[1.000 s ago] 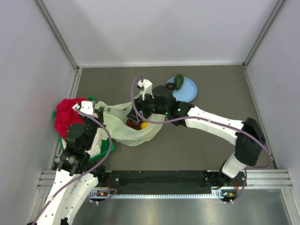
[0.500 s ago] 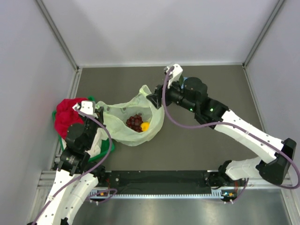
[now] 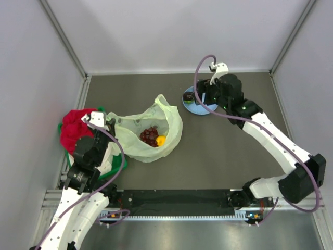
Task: Place the fruits into the plastic bag
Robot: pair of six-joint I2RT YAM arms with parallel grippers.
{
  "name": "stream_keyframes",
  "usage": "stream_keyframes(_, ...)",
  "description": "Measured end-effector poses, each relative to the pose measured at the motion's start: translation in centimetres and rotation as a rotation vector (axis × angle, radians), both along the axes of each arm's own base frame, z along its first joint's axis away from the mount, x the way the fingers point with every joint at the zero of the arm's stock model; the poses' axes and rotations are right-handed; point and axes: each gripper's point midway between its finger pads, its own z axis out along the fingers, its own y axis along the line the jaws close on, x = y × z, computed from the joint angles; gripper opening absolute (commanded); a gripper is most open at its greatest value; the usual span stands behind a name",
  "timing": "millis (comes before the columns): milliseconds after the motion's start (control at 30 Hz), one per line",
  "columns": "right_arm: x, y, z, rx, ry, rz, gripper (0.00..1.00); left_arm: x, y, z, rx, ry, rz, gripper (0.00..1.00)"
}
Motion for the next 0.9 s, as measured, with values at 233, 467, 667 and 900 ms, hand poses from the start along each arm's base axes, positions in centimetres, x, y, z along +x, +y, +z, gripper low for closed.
stream_keyframes(233, 4.8, -3.2, -7.1, -0.012, 0.211, -0.149, 0.72, 0.1, 0.0, -0.2, 0.003, 0.006, 0.001, 0.00)
stream_keyframes(467, 8.7, -3.1, -8.9, -0.054, 0.257, -0.213, 0.72, 0.1, 0.0, -0.2, 0.003, 0.009, 0.002, 0.00)
stream_keyframes(667, 13.3, -3.0, -10.7, -0.041, 0.291, -0.261, 0.72, 0.2, 0.0, -0.3, 0.005, 0.014, 0.005, 0.00)
stream_keyframes(900, 17.7, -2.2, -15.2, -0.035, 0.364, -0.290, 0.72, 0.3, 0.0, -0.4, 0.005, 0.014, 0.005, 0.00)
